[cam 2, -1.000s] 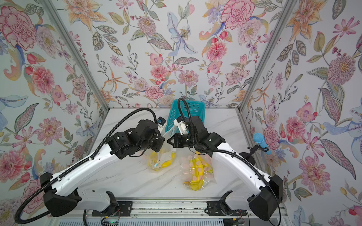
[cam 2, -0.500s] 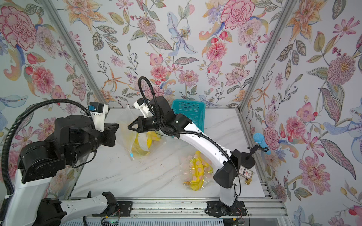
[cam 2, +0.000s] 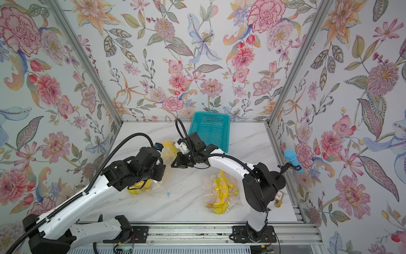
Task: Open the zip-top bag and take out the banana
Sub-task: Open the zipper of the food storage bag at the center of the board.
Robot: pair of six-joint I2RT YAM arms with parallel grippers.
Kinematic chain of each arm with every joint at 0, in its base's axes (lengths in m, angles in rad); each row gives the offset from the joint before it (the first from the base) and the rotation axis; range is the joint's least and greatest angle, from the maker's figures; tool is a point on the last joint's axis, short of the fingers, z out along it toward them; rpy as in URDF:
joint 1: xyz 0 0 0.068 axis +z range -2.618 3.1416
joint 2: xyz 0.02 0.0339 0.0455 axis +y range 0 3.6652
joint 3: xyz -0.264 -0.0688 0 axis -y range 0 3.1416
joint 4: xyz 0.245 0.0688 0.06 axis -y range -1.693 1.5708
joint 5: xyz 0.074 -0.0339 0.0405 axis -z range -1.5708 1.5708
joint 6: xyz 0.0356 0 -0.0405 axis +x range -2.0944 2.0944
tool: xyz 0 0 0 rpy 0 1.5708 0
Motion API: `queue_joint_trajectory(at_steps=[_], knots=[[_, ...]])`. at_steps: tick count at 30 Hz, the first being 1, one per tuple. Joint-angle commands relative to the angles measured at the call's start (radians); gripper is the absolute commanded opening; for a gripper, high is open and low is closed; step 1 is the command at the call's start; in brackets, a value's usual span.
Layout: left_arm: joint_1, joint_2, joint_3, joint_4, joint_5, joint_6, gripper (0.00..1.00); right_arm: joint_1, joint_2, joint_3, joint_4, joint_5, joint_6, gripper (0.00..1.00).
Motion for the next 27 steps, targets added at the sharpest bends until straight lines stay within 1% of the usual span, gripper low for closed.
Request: queue_joint_trajectory(at_steps=[1,2,3,7,8,9,12,14,15,19,22,23,24,27], knots=[[0.004,0.013,-0.031,0.220,0.137,-0.060,0.00,-0.079,-0.110,-0.168,0.048,0.033,-0.054,0.00],[0.004,0.033,-0.012,0.220,0.141,-0.050,0.00,-0.082,-0.140,-0.199,0.041,0.041,-0.070,0.00],[0.003,0.055,0.017,0.210,0.143,-0.034,0.00,-0.118,-0.166,-0.221,0.038,0.046,-0.079,0.00],[0.003,0.136,0.129,0.161,0.147,0.019,0.00,-0.135,-0.217,-0.243,0.016,0.076,-0.106,0.00],[0.003,0.155,0.154,0.150,0.154,0.028,0.00,-0.140,-0.223,-0.243,0.007,0.084,-0.108,0.03],[0.003,0.173,0.174,0.143,0.162,0.033,0.00,-0.144,-0.229,-0.244,0.005,0.088,-0.105,0.08],[0.001,0.202,0.201,0.138,0.182,0.034,0.00,-0.145,-0.263,-0.240,-0.011,0.106,-0.100,0.31],[-0.002,0.206,0.206,0.138,0.186,0.033,0.00,-0.140,-0.300,-0.224,-0.040,0.124,-0.101,0.37],[-0.003,0.206,0.209,0.138,0.188,0.031,0.00,-0.136,-0.327,-0.213,-0.063,0.139,-0.104,0.38],[-0.007,0.209,0.228,0.136,0.196,0.028,0.00,-0.122,-0.440,-0.190,-0.118,0.175,-0.085,0.39],[-0.011,0.213,0.233,0.138,0.198,0.027,0.00,-0.100,-0.501,-0.182,-0.124,0.190,-0.044,0.35],[-0.013,0.216,0.233,0.141,0.198,0.027,0.00,-0.095,-0.507,-0.179,-0.121,0.190,-0.032,0.33],[-0.015,0.217,0.234,0.144,0.199,0.027,0.00,-0.062,-0.503,-0.176,-0.112,0.185,-0.022,0.31],[-0.018,0.230,0.238,0.153,0.207,0.025,0.00,-0.009,-0.451,-0.180,-0.056,0.155,0.003,0.26]])
